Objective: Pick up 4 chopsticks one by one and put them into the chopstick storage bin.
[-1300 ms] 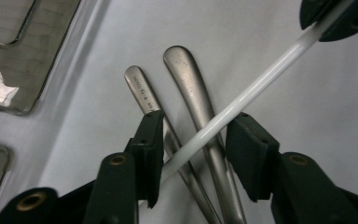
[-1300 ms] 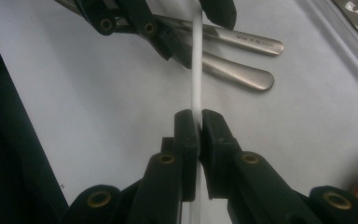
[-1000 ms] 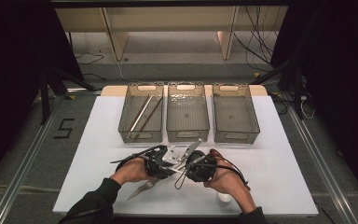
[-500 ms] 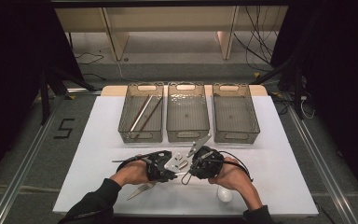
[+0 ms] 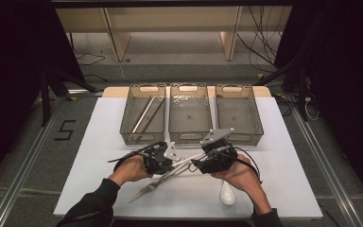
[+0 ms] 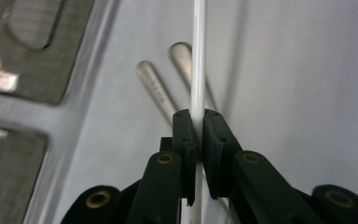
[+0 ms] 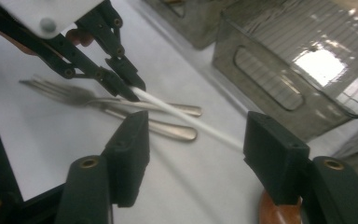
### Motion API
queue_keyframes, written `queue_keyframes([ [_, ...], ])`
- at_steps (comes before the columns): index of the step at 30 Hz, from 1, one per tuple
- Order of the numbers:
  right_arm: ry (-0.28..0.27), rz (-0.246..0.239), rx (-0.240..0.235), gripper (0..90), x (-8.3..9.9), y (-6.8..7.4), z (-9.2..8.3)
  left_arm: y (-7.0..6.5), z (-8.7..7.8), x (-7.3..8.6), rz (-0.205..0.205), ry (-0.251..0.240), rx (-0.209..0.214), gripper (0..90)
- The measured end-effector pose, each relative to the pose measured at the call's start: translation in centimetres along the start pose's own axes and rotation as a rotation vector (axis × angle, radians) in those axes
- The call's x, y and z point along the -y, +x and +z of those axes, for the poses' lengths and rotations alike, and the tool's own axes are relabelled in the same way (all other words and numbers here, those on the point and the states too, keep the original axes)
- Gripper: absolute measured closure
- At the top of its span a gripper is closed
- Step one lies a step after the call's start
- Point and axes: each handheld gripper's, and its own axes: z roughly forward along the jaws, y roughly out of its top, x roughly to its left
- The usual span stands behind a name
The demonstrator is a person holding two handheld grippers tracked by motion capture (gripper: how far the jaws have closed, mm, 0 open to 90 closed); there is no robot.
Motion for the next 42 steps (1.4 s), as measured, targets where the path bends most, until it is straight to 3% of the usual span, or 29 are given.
queue_keyframes([
  [7,-0.018,0.086,0.072,35.1,1.1,-0.5,-0.6,2.0,-1.3,0.9,-0.136,-0.016,-0.039,83.8],
  [16,-0.001,0.177,0.088,30.6,3.2,-1.2,-0.4,4.5,-2.9,1.9,-0.270,-0.046,-0.065,83.9],
  [27,-0.010,0.225,0.097,25.0,5.0,-1.2,-0.4,7.1,-4.5,2.5,-0.353,-0.068,-0.100,83.8],
  [42,-0.026,0.218,0.086,24.9,6.1,0.1,-0.5,12.0,-6.9,2.6,-0.470,-0.088,-0.195,83.8],
])
